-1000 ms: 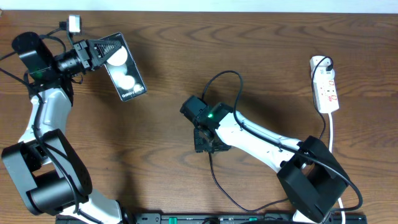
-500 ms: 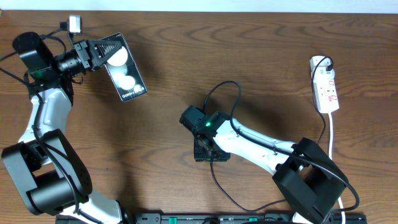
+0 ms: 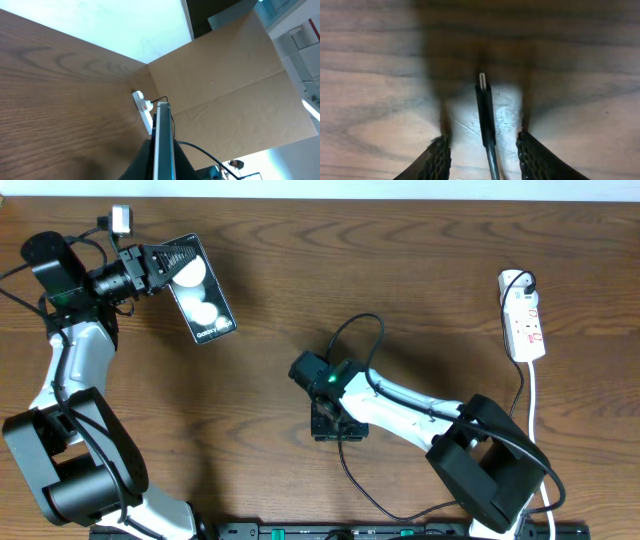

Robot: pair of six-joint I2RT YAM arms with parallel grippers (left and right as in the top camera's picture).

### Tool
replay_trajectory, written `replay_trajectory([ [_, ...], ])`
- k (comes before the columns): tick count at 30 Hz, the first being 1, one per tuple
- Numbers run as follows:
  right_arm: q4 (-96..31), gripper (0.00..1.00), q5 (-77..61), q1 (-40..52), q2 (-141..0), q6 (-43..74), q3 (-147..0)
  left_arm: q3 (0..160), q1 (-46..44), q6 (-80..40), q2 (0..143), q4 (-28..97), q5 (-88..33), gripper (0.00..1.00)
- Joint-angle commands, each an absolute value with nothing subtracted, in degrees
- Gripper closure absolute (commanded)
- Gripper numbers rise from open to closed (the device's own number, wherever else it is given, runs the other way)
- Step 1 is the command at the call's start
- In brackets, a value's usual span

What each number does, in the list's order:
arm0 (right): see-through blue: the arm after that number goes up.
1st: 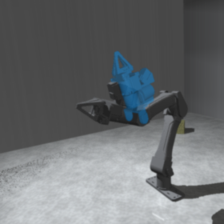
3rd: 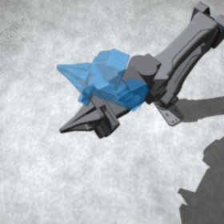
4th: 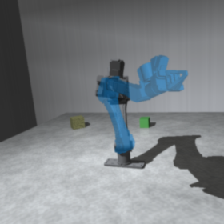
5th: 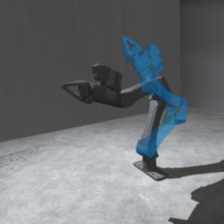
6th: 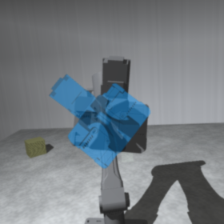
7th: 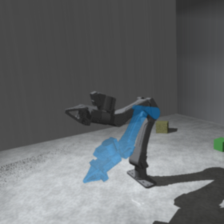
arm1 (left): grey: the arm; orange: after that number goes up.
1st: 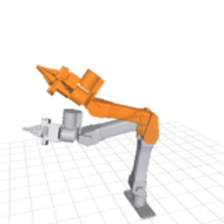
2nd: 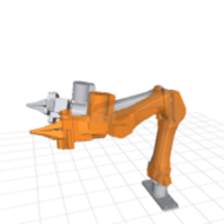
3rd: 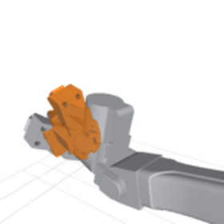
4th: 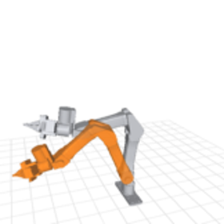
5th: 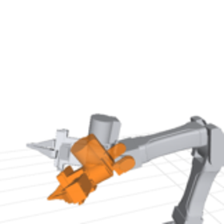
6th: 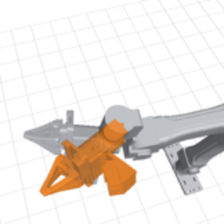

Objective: Plug charger to phone and switch on socket
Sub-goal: 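Grasp the cable near its USB-C plug with the right gripper, then carry the plug with the right gripper to the phone's bottom port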

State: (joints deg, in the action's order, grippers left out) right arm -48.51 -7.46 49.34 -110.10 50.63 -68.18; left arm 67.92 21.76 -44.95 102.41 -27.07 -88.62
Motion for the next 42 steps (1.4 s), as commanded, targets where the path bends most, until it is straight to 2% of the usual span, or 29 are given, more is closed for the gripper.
replay_trajectory([
  [1,-47.8,0.61,-9.4,48.1,-111.8,50.1,-67.7,68.4,22.0,-44.6,100.9,-27.3,-90.0,0.93],
  [9,-46.9,0.68,-9.4,46.2,-112.1,48.8,-67.7,68.4,22.0,-44.6,100.9,-27.3,-90.0,0.92],
  [12,-46.9,0.82,-9.4,46.1,-112.1,48.8,-67.7,68.4,22.0,-44.6,100.9,-27.3,-90.0,0.93],
  [16,-46.6,0.85,-9.4,46.1,-112.1,48.1,-67.7,68.4,22.0,-44.6,100.9,-27.3,-90.0,0.93],
  [18,-46.6,0.97,-9.4,46.1,-112.1,48.1,-67.7,68.4,22.0,-44.6,100.9,-27.3,-90.0,0.93],
  [19,-46.6,0.99,-9.4,46.1,-112.1,48.1,-67.7,68.4,22.0,-44.6,100.9,-27.3,-90.0,0.92],
  [25,-46.0,0.99,-11.5,46.0,-112.1,46.0,-67.9,68.4,22.0,-44.6,100.9,-27.3,-90.0,0.93],
  [28,-43.0,0.99,-19.0,46.0,-112.1,40.0,-68.1,68.4,22.0,-44.6,100.9,-27.3,-90.0,0.93],
  [33,-29.8,0.99,-49.2,45.3,-112.1,25.7,-68.2,68.4,22.3,-44.6,100.9,-27.3,-90.0,0.93],
  [36,-21.2,0.99,-61.6,44.8,-112.1,23.5,-68.2,68.4,22.8,-44.6,100.9,-27.3,-90.0,0.93],
  [42,-7.3,0.99,-68.2,43.2,-112.1,26.5,-68.2,68.4,24.5,-45.0,100.9,-27.6,-90.0,0.93],
])
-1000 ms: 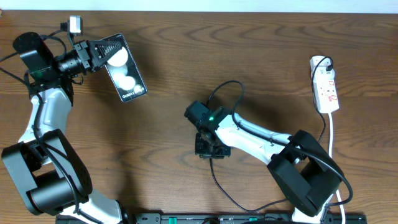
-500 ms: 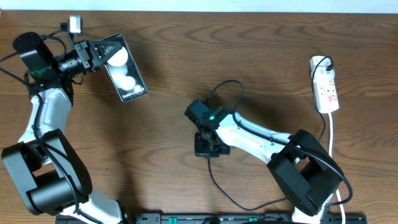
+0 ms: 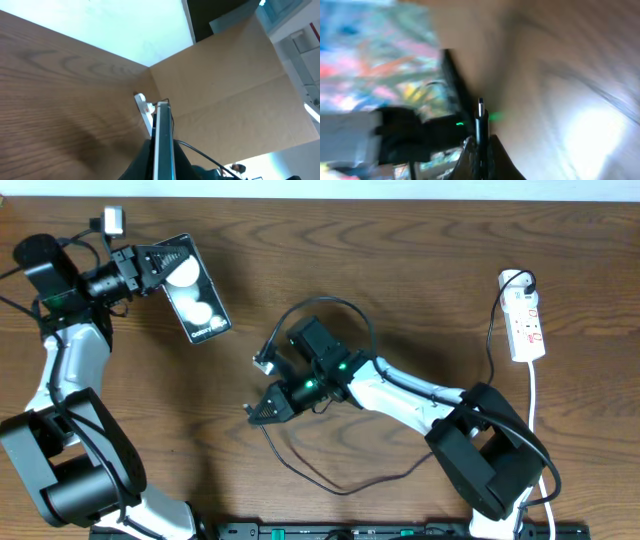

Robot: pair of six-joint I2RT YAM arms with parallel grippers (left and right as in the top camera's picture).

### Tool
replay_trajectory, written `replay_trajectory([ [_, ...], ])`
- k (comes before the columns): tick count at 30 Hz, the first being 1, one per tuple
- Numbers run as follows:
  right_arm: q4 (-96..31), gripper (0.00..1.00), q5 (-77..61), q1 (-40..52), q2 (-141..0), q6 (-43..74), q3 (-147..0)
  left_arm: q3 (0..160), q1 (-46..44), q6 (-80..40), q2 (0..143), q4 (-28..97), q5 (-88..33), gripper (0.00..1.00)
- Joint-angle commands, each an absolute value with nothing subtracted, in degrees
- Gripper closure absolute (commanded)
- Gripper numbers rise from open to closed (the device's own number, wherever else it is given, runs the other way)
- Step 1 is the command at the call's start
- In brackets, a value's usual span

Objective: Plug charger to phone and switch on socket
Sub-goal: 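Carry the plug with the right gripper to the phone's bottom port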

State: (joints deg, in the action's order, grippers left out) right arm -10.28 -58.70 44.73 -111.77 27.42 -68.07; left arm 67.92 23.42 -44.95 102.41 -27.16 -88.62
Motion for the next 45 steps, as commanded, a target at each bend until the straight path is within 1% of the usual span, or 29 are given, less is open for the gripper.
replay_trajectory([
  [1,-5.5,0.99,-68.6,42.9,-112.1,26.8,-68.2,68.4,24.7,-45.3,100.9,-27.6,-90.0,0.93],
  [6,0.7,0.99,-71.3,41.2,-112.1,27.0,-68.2,68.4,24.8,-48.4,100.9,-28.3,-89.9,0.92],
  [11,6.2,0.99,-71.4,40.0,-112.2,28.0,-68.2,68.4,24.8,-58.2,100.9,-33.5,-87.4,0.92],
  [14,12.3,0.99,-72.0,39.1,-112.2,32.6,-68.2,68.4,24.8,-62.1,100.9,-37.4,-87.0,0.92],
  [20,29.5,0.99,-72.4,38.3,-112.6,46.1,-68.1,68.4,24.8,-68.8,100.9,-43.5,-85.8,0.93],
  [23,34.8,0.99,-71.9,38.3,-112.9,50.1,-68.1,68.4,24.8,-72.9,100.9,-47.2,-85.0,0.93],
  [30,36.7,0.99,-71.2,38.2,-113.2,52.9,-68.2,68.4,23.3,-82.1,100.9,-57.8,-82.9,0.93],
  [34,39.3,0.99,-71.1,38.1,-113.2,54.8,-68.2,68.4,21.4,-84.9,100.9,-63.8,-82.6,0.92],
  [38,43.0,0.99,-71.2,37.9,-113.2,55.5,-68.2,68.4,19.7,-85.0,100.9,-64.4,-82.4,0.93],
  [45,43.8,0.99,-71.1,35.6,-113.2,55.5,-68.2,68.4,19.1,-86.3,100.9,-64.4,-82.5,0.92],
])
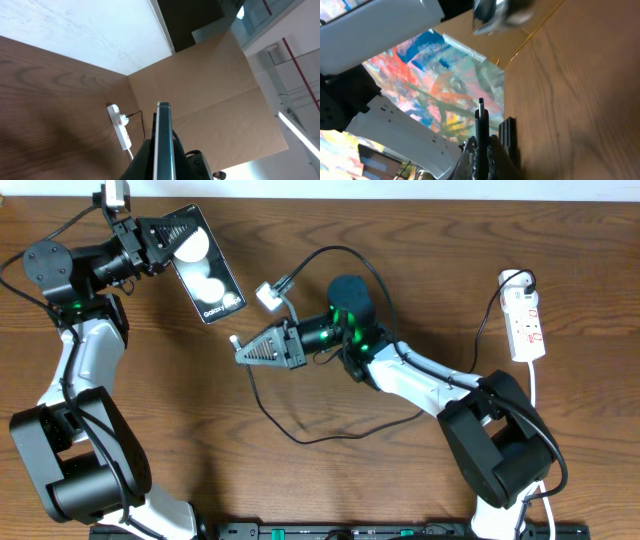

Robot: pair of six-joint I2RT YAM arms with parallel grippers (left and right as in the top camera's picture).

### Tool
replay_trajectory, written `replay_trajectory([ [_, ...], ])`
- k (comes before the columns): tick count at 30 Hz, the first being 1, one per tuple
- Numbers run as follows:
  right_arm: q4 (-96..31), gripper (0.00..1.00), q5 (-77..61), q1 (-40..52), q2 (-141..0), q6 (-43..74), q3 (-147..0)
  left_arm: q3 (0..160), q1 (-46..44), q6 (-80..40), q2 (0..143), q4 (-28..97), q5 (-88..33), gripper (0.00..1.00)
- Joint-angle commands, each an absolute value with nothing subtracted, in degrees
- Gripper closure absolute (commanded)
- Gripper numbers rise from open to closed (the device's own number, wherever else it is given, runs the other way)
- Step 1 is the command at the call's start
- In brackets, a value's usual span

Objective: Plug charger to phone and switch on socket
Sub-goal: 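Carry the plug with the right gripper to the phone's bottom port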

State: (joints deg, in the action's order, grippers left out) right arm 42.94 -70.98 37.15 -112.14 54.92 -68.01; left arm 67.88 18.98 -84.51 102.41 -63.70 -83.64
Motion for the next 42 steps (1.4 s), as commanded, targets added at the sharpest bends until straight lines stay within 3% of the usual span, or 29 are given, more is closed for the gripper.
replay_trajectory([
  [1,45.0,0.99,-71.1,35.3,-113.2,55.5,-68.2,68.4,19.1,-86.3,100.9,-64.4,-82.5,0.92],
  [42,50.0,0.99,-71.6,34.2,-113.2,58.3,-68.2,68.4,14.7,-84.4,100.9,-65.1,-84.0,0.93],
])
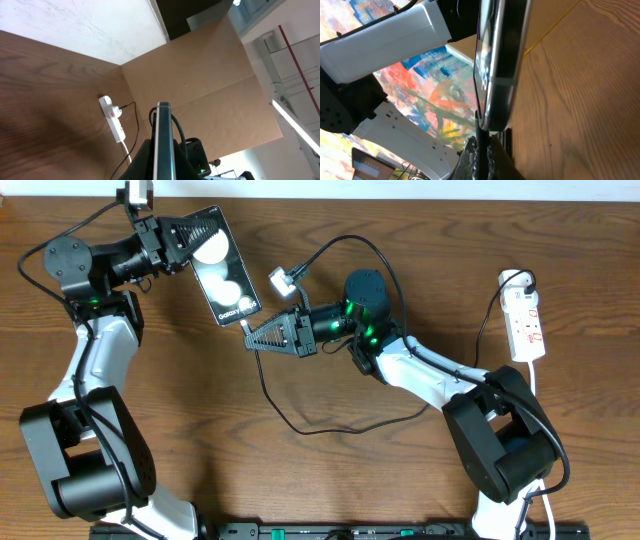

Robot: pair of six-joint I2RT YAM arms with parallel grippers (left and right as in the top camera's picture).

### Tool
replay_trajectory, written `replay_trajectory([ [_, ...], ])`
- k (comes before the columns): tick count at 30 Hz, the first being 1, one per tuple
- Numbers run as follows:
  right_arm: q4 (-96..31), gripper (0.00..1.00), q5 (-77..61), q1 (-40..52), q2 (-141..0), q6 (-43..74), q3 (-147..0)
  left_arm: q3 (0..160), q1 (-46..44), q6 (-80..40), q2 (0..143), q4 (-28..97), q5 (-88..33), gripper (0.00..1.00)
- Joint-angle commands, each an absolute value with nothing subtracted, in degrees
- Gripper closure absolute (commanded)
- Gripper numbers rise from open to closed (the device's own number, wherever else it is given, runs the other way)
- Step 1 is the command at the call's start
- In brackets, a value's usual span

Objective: Plug charger to phone and switch on socket
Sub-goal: 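Carry the plug with the right gripper to the phone's bottom port, then push the USB-C plug into the phone's port with the right gripper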

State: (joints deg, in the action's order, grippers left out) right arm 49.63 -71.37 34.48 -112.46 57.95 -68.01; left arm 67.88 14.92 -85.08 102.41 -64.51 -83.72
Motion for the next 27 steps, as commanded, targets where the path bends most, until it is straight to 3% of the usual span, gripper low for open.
replay_trajectory([
  [1,50.0,0.99,-71.5,34.2,-113.2,58.3,-68.2,68.4,14.5,-84.3,100.9,-65.1,-84.0,0.92],
  [27,50.2,0.99,-70.5,32.9,-113.2,59.8,-68.2,68.4,13.7,-84.3,100.9,-65.1,-85.0,0.93],
])
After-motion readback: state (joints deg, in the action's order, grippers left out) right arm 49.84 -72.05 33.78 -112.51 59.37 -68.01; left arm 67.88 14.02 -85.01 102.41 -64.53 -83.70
